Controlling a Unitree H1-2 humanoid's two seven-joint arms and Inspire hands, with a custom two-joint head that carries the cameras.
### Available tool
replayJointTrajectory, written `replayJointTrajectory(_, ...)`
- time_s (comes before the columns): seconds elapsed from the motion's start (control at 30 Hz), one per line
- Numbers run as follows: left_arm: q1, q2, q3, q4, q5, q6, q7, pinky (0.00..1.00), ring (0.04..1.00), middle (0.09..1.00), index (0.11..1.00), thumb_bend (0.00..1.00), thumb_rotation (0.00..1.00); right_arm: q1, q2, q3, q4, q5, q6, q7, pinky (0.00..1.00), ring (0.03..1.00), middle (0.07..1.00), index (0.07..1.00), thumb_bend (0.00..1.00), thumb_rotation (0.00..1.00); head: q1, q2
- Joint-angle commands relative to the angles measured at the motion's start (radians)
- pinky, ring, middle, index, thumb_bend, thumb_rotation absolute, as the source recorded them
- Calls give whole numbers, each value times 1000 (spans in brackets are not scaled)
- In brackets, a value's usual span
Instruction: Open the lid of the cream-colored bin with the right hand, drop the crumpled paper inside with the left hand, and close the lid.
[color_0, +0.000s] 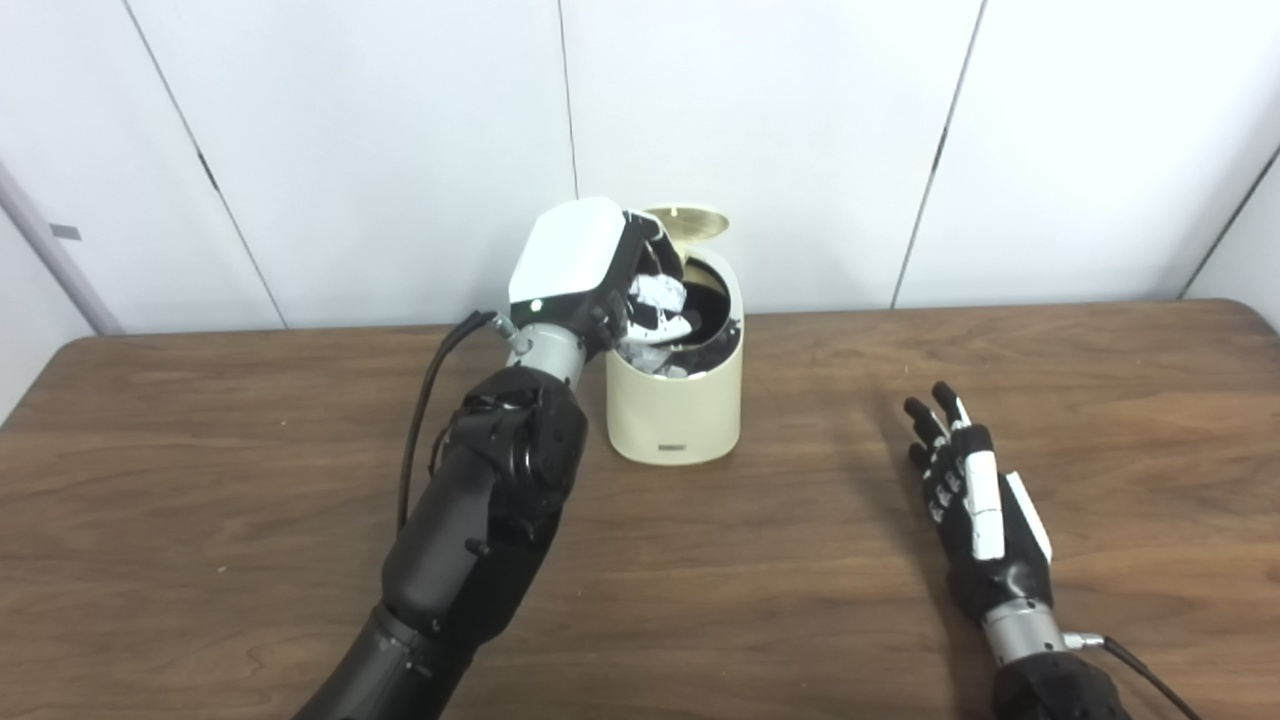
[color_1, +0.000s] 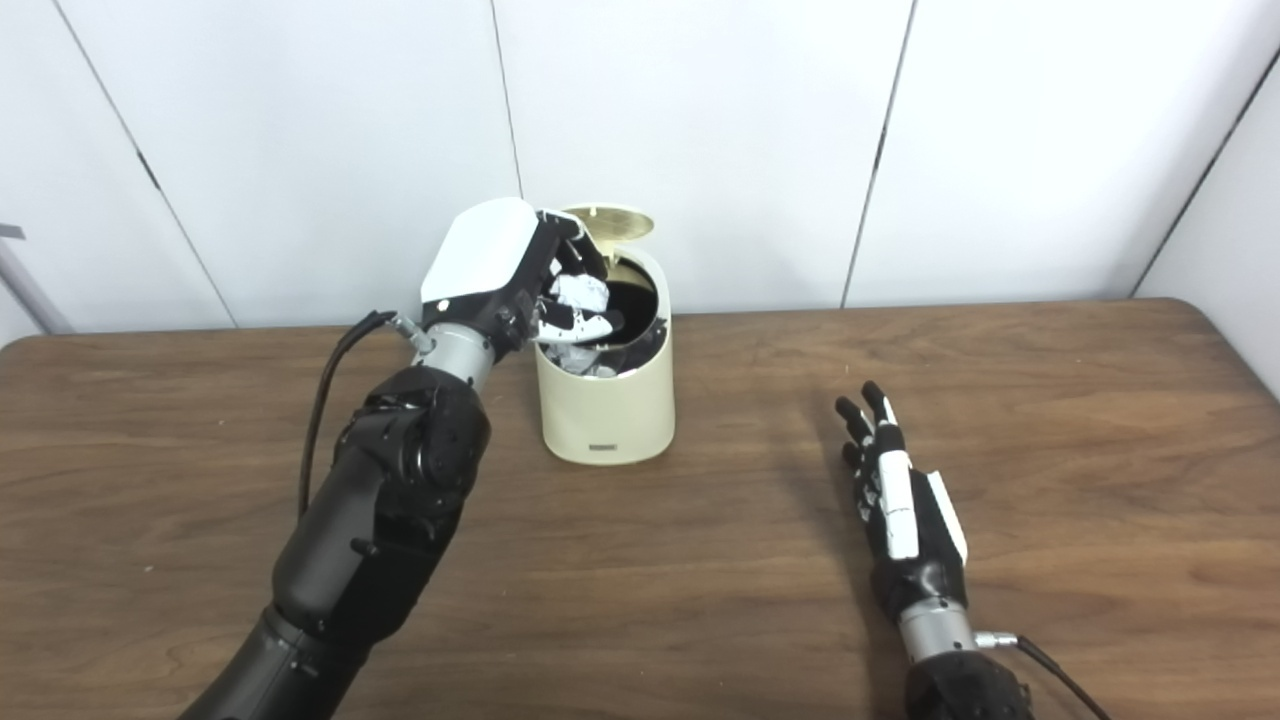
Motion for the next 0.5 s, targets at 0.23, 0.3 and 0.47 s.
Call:
replayJointTrajectory(0.23, -41, -6, -14, 31, 4, -44, 74, 292, 393, 525, 499, 468, 0, 22, -4, -10, 21, 4, -28, 3, 1000, 1000, 945, 1000, 670, 1000, -4, 3)
replayJointTrajectory(0.3, -40, -8, -14, 41, 1, -51, 81, 293, 394, 526, 496, 469, 0, 22, -4, -11, 25, 6, -28, 4, 1000, 1000, 945, 1000, 674, 1000, -4, 2)
replayJointTrajectory(0.47, -42, -12, -14, 59, -4, -50, 77, 292, 391, 521, 497, 469, 0, 24, -2, -12, 23, 5, -23, 1, 1000, 1000, 941, 1000, 679, 1000, -6, 1)
